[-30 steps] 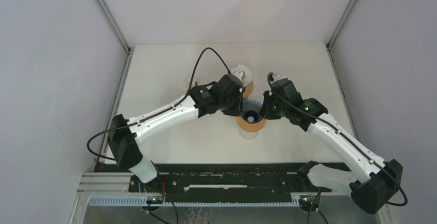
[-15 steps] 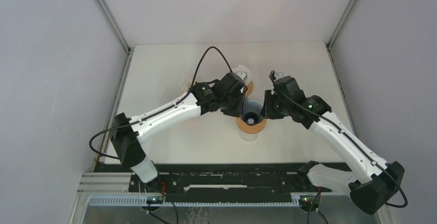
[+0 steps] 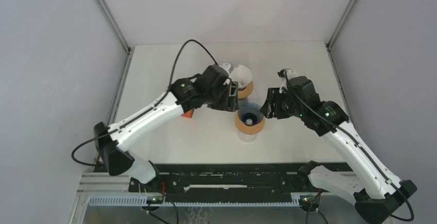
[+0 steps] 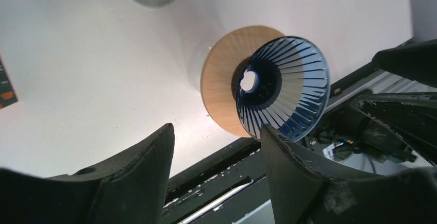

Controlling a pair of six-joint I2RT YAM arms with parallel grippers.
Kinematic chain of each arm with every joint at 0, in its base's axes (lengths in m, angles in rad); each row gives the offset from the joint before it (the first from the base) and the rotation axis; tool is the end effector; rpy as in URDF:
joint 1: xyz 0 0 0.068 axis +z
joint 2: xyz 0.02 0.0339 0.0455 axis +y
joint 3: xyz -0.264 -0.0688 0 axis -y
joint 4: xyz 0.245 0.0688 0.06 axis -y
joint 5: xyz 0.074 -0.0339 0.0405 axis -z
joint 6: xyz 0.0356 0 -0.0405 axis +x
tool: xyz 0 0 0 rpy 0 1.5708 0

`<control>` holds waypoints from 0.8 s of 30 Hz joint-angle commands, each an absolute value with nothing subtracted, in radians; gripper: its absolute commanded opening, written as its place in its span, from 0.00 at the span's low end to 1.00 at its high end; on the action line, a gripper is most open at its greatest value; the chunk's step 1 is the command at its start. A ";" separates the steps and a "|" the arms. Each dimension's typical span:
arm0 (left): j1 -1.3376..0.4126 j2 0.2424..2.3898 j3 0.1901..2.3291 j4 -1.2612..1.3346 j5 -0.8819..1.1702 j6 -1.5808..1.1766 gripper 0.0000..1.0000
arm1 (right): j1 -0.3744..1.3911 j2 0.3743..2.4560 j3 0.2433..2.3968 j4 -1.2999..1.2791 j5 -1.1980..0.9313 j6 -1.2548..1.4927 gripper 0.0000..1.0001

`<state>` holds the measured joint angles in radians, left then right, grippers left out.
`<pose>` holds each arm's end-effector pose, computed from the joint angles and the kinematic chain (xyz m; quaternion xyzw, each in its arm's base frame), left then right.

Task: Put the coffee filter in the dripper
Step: Press the coffee dripper onto the connecting ring, then pick up the coffee filter from the coffee filter holder.

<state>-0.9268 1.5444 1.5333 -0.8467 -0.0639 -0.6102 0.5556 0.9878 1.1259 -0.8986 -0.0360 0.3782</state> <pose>0.2001 -0.2628 0.3518 0.1366 0.9267 -0.2209 0.2716 0.1594 0.1005 0.3515 -0.0885 0.9147 0.1922 0.3445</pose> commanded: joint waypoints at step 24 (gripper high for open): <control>-0.520 1.440 1.412 -0.900 -0.309 -0.366 0.45 | 0.496 0.724 1.053 -0.793 0.139 0.284 0.74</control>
